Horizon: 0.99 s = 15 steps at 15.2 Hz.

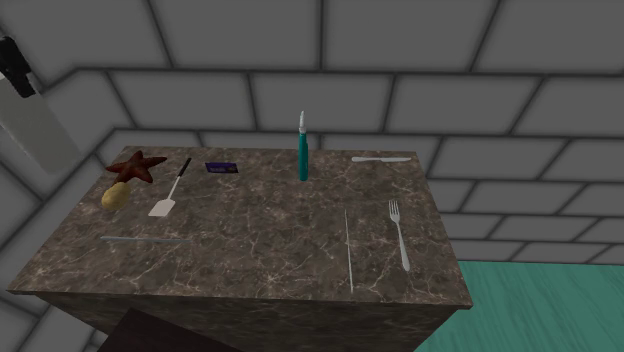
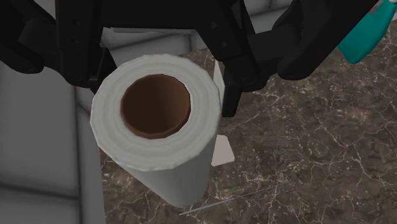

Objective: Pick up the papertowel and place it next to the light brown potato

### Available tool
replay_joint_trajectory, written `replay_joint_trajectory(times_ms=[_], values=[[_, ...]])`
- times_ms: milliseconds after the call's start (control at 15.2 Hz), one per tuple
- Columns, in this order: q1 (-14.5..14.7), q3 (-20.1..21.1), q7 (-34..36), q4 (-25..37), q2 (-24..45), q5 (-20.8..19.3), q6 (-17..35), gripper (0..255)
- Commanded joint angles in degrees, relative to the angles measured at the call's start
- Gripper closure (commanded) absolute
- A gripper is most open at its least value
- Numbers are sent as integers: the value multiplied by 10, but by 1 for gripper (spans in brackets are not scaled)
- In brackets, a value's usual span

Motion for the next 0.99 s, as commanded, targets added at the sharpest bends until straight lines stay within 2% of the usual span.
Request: replay_joint_trajectory(times_ms=[0,66,924], values=[[21,12,31,30,24,-9,-6,255],[28,15,40,42,33,-13,-9,255],[18,12,29,-114,-7,0,109,255]])
